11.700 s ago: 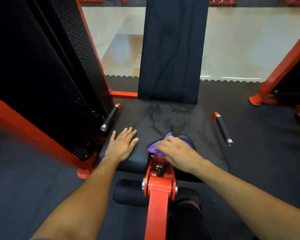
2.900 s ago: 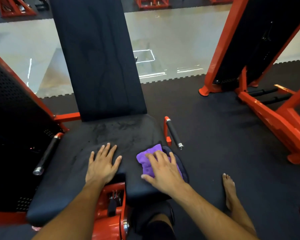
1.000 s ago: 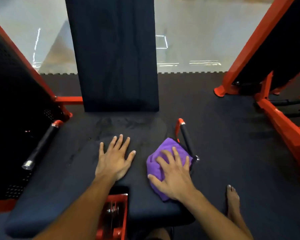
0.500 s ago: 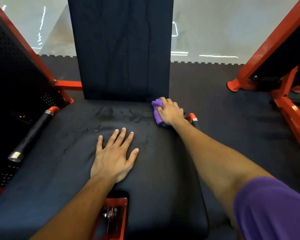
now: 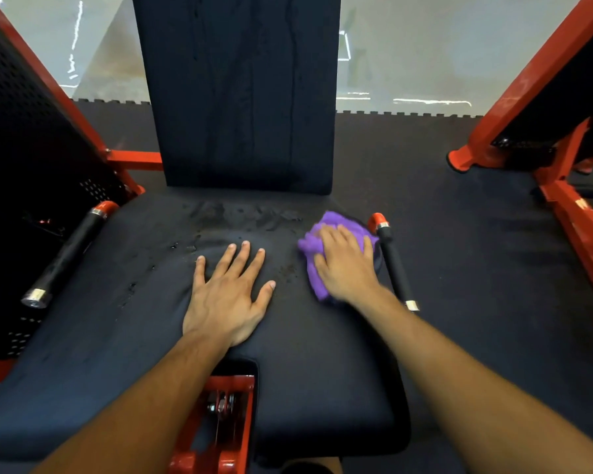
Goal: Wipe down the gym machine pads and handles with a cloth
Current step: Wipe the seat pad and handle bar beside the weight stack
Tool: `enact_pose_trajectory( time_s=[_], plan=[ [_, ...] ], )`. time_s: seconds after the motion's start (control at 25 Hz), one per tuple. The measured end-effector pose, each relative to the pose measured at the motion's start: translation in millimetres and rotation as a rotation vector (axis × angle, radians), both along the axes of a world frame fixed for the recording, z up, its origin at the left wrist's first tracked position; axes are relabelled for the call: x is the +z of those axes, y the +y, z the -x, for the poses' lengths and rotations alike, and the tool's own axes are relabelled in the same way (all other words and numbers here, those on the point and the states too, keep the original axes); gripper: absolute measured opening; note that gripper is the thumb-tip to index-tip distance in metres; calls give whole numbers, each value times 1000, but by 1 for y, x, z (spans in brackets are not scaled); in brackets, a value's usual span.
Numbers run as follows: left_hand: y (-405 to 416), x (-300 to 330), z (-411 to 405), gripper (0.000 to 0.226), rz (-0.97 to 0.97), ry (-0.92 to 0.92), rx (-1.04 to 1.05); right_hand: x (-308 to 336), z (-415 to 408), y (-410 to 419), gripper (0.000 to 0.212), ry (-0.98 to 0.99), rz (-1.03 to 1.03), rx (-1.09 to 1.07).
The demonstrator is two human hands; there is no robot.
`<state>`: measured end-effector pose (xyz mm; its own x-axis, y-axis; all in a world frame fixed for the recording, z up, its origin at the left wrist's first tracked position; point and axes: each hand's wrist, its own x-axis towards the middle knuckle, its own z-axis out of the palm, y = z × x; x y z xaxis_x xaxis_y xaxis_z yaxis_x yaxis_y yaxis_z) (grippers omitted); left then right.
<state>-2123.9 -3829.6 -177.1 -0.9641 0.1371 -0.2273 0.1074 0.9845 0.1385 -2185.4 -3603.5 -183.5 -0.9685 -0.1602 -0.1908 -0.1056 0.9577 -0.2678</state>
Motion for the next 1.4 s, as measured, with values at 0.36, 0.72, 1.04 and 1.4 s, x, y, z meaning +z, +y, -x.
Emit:
enact_pose_trajectory(
  time_s=[0.36,0.72,1.04,1.4],
  plan=[
    [0,-2,-1,76,-16,19,8,-5,60,7,42,3,87,-30],
    [-2,-1,2,76,23,-9,5,-5,14,4,46,-17,80,3],
    [-62,30,0,94,-37,-71,20,42,-87,-14,36,195,169,266],
    [-89,2,-13,77,-5,30,21,-14,64,-86,59,-53,-47,98]
  ],
)
